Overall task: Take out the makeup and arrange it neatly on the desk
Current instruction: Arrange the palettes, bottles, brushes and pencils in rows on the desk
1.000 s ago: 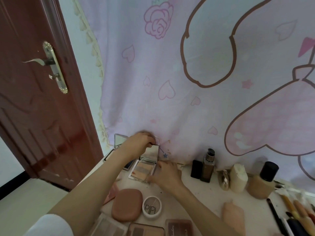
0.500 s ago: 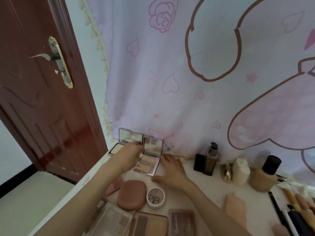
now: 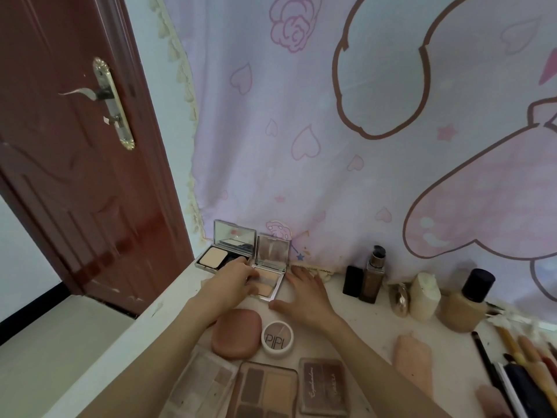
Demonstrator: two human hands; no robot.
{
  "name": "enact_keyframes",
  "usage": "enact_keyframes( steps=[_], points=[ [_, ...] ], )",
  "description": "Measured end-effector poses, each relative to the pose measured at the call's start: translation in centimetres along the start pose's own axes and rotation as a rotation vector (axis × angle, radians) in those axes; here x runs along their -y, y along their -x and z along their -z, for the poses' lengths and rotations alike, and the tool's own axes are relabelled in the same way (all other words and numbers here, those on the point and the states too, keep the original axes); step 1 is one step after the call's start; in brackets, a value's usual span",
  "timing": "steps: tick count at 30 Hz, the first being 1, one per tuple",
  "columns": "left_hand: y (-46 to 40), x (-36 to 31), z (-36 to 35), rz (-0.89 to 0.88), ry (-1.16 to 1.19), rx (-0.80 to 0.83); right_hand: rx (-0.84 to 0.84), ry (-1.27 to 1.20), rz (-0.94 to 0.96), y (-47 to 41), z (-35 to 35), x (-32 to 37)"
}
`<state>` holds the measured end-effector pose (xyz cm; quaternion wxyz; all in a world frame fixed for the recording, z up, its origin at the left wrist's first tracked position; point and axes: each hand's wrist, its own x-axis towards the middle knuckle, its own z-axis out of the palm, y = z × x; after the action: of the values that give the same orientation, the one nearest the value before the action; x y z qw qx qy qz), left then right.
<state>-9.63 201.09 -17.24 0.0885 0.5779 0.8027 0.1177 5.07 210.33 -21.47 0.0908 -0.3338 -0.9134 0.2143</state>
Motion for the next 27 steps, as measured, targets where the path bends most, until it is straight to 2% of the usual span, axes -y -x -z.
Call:
enact_keyframes(
  steps=[5, 9, 11, 17, 21, 24, 27],
  points=[
    [0.8, -0.3, 0.1, -0.017, 0.056, -0.054, 0.091, -0.017, -0.010, 0.7, 1.0, 0.2],
    [2.9, -1.1, 0.1, -0.097, 0.103, -0.077, 0.125, -0.312, -0.054, 3.4, 2.2, -0.2],
    [4.3, -1.8, -0.2, -0.141, 0.122, -0.047, 0.135, -0.363, -0.035, 5.0, 2.6, -0.5],
    [6.4, -4.9, -0.8, -0.155, -0.062, 0.167, 0.184, -0.152, 0.060, 8.3, 3.6, -0.4],
    [6.7, -6.2, -0.5, -0.110, -0.115, 0.222, 0.219, 0.002, 0.088, 9.3, 4.1, 0.3],
    [6.8, -6.9, -0.5, -0.113, -0.094, 0.173, 0.207, -0.079, 0.047, 9.7, 4.4, 0.5],
    [7.4, -7.2, -0.1, -0.144, 0.136, 0.005, 0.029, -0.311, -0.101, 10.4, 5.0, 0.6]
  ],
)
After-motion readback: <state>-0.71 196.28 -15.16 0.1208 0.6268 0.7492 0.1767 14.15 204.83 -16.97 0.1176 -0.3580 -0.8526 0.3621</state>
